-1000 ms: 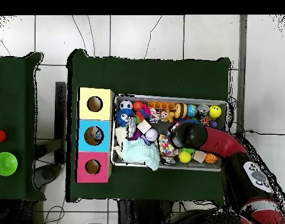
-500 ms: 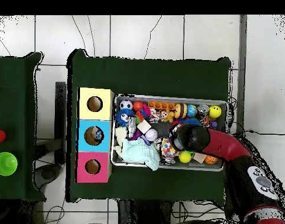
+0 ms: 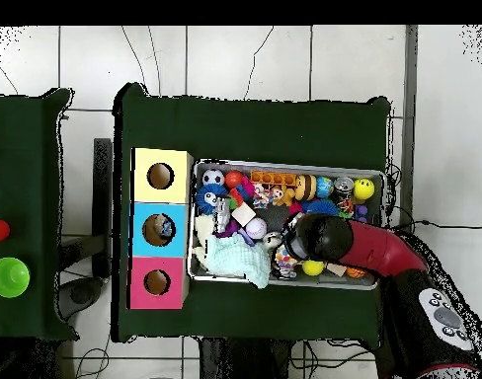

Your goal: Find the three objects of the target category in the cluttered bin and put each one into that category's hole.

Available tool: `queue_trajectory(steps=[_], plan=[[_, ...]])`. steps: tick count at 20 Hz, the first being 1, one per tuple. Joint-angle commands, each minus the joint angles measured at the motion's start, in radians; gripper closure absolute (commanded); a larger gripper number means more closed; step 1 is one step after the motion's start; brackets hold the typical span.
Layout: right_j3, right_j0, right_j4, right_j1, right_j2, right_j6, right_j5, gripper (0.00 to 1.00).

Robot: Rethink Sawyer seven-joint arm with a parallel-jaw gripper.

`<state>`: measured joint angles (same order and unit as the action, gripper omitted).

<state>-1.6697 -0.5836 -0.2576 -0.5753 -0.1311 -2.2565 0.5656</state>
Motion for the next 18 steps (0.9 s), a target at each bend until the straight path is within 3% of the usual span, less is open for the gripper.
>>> queue_trajectory(steps=[1, 8, 18], plan=[[-0.062, 0.033, -0.034, -0.049, -0.012, 0.062, 0.145, 1.00], [-0.030, 0.057, 0.003, -0.082, -0.017, 0.044, 0.254, 1.00], [-0.051, 0.114, 0.063, -0.090, -0.031, -0.062, 0.256, 1.00]])
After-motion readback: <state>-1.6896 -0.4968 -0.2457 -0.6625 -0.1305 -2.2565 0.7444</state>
